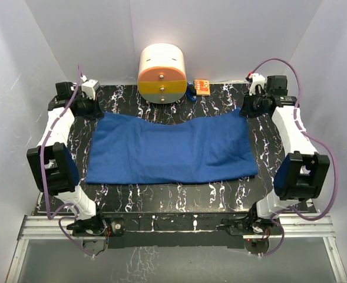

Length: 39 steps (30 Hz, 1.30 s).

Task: Open and lay out the surgical kit
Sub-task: Open the surgical kit at the center of the board.

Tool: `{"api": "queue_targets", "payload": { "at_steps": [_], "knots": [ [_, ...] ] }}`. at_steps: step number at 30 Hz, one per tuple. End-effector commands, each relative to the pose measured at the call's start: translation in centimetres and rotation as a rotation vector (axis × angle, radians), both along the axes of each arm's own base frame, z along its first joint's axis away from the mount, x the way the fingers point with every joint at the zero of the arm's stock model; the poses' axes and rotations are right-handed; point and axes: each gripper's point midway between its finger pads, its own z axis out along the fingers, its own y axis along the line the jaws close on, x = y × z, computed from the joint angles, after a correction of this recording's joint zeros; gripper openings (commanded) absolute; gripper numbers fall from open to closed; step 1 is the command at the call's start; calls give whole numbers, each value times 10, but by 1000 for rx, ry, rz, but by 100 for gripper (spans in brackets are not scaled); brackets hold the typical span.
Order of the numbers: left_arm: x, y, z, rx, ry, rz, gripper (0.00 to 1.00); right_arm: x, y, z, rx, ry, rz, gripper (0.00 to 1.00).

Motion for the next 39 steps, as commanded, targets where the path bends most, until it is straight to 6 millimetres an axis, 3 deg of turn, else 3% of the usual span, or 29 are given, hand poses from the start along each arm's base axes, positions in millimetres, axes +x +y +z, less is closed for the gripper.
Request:
{"api": "queue_targets", "payload": {
  "at_steps": [1, 4, 5, 7, 9, 12, 14, 16, 20, 22, 25, 32, 35, 39],
  "knots": [
    [7, 14, -26, 43, 22, 80, 0, 37, -27, -25, -104, -24, -90, 0],
    [23, 27, -44, 64, 46, 161, 0, 59, -37, -55, -134, 39, -118, 0],
    [28, 33, -49, 77, 54, 195, 9, 66, -41, -64, -145, 59, -129, 1],
    [38, 45, -48, 113, 45, 252, 22, 73, -50, -80, -182, 106, -154, 16],
    [40, 55, -40, 156, 19, 288, 31, 74, -54, -78, -210, 108, -151, 31],
    [29, 54, -19, 186, -52, 276, 44, 63, -48, -61, -242, 61, -109, 51],
    [11, 41, -13, 167, -72, 215, 62, 46, -35, -58, -285, 42, -51, 58],
    [-12, 19, -12, 132, -74, 122, 71, 23, -10, -57, -346, 13, 27, 61],
    [-63, -25, -53, 131, 36, -89, 73, -21, 40, -79, -371, 5, 242, 60],
    [-80, -33, -75, 161, 94, -142, 73, -36, 55, -94, -390, 12, 305, 59],
    [-92, -34, -100, 174, 165, -155, 71, -43, 63, -113, -389, 36, 340, 57],
    [-87, -34, -129, 169, 231, -141, 70, -34, 62, -164, -398, 139, 316, 55],
    [-80, -26, -143, 202, 288, -112, 70, -27, 54, -185, -432, 194, 259, 54],
    [-70, -14, -161, 247, 350, -72, 70, -14, 38, -198, -500, 213, 175, 53]
  ]
}}
